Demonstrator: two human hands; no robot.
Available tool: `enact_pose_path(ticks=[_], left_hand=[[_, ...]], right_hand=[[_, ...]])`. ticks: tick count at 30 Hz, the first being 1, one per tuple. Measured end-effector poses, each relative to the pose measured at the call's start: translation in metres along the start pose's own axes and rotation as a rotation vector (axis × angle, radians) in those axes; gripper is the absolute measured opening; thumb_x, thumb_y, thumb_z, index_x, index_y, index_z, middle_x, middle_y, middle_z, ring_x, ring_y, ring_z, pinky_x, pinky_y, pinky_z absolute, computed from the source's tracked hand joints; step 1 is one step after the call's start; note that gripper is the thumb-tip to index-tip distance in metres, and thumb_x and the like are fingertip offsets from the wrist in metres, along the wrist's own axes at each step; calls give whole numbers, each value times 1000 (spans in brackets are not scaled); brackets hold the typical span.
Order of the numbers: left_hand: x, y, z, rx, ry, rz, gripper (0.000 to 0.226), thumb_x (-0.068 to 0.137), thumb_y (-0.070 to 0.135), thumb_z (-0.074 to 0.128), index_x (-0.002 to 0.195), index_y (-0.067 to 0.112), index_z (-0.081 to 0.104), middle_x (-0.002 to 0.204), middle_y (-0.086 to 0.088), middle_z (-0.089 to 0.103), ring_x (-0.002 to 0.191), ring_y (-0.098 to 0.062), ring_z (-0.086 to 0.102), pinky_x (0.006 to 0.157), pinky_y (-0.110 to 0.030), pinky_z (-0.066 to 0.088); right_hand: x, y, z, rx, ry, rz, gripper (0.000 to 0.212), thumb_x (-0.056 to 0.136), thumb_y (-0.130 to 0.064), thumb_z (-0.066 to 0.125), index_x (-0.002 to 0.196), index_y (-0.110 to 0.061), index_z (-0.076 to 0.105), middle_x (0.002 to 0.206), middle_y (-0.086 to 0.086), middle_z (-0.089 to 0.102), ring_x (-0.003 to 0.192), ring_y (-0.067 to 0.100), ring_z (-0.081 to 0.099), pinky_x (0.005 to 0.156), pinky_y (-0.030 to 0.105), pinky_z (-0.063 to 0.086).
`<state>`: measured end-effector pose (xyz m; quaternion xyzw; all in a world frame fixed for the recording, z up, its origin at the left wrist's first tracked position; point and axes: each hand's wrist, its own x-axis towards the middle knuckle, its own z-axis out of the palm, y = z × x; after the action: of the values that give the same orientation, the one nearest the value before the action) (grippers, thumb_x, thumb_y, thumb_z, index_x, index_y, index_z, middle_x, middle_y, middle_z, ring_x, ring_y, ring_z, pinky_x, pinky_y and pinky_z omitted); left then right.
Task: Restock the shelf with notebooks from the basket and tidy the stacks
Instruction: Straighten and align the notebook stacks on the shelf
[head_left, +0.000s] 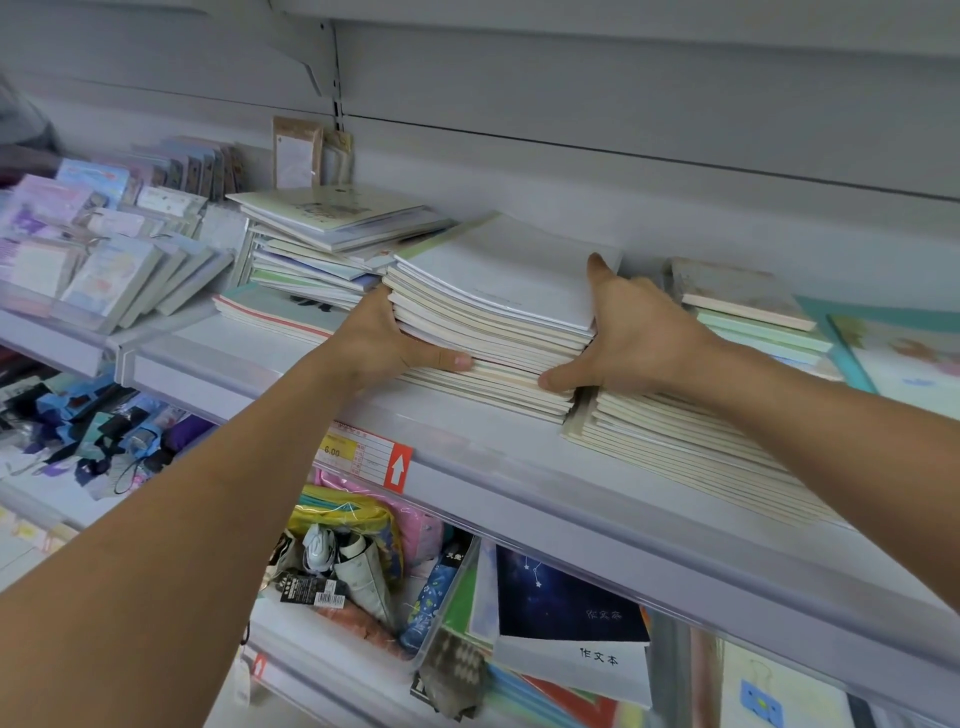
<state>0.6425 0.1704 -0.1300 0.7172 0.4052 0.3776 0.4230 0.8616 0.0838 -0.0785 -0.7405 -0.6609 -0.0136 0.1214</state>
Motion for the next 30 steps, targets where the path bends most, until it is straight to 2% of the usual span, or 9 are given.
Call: enact_pose_path(ticks=[5, 8, 13, 17, 19, 22, 26, 28, 30], left_hand=[[2, -4, -2, -12, -1, 1, 51, 65, 5, 86, 99, 28, 56, 95, 15, 66, 69, 19, 61, 57, 1, 43], [4, -7, -5, -3, -17, -2, 54, 68, 3, 83, 109, 24, 56, 101, 12, 67, 76, 14, 63, 63, -2, 45], [7, -10, -9, 25, -11, 15, 48, 69, 5, 83, 110, 20, 63, 94, 16, 69, 74, 14, 65, 61, 0, 46], [10, -17, -11, -4, 79, 17, 52, 60, 9, 89, 107, 14, 68, 99, 6, 74, 90, -5, 71, 83, -20, 56], [9, -17, -11, -24, 98, 26, 49, 57, 7, 89, 101, 16, 69, 95, 7, 74, 87, -4, 71, 80, -20, 57], [8, -15, -9, -32, 130, 73, 46, 56, 4, 90, 92, 22, 68, 87, 12, 72, 75, 7, 68, 68, -10, 52], [8, -17, -11, -12, 170, 101, 51, 51, 9, 93, 96, 16, 70, 92, 3, 75, 84, -6, 72, 76, -22, 57], [8, -17, -12, -2, 164, 90, 55, 50, 9, 93, 99, 12, 69, 94, 2, 75, 88, -9, 72, 79, -25, 58], [9, -15, -12, 18, 136, 75, 56, 50, 11, 93, 100, 14, 68, 96, 3, 75, 90, -8, 71, 82, -27, 57]], right_hand=[[-5, -4, 2, -6, 100, 32, 103, 53, -48, 86, 134, -6, 38, 77, 0, 58, 70, 12, 55, 64, 36, 58], [-7, -5, 4, 1, 128, 25, 87, 52, -45, 85, 121, -9, 45, 73, 0, 59, 68, 13, 56, 61, 36, 58], [-3, -2, 0, -37, 67, -33, 104, 59, -53, 83, 138, -6, 36, 73, 0, 59, 70, 11, 55, 66, 39, 58], [0, -1, -1, -12, 10, -2, 121, 55, -67, 82, 143, -4, 29, 81, -2, 55, 72, 8, 49, 51, 29, 40], [2, 0, 0, -17, 7, -1, 131, 54, -70, 81, 149, -4, 19, 85, -2, 52, 79, 14, 51, 54, 29, 39], [4, 3, 0, -34, 14, 8, 125, 54, -73, 79, 144, -3, 27, 85, -2, 50, 80, 16, 49, 61, 35, 43], [6, 6, 2, 21, -65, 33, 113, 52, -72, 80, 131, -5, 37, 85, -7, 50, 80, 12, 50, 55, 26, 39], [8, 6, -10, 183, -138, 86, 103, 49, -77, 79, 122, -12, 46, 97, -10, 57, 93, 14, 58, 68, 27, 46], [12, 4, -29, 465, -110, 198, 101, 55, -83, 70, 126, -14, 50, 119, -5, 58, 115, 21, 55, 88, 32, 45]])
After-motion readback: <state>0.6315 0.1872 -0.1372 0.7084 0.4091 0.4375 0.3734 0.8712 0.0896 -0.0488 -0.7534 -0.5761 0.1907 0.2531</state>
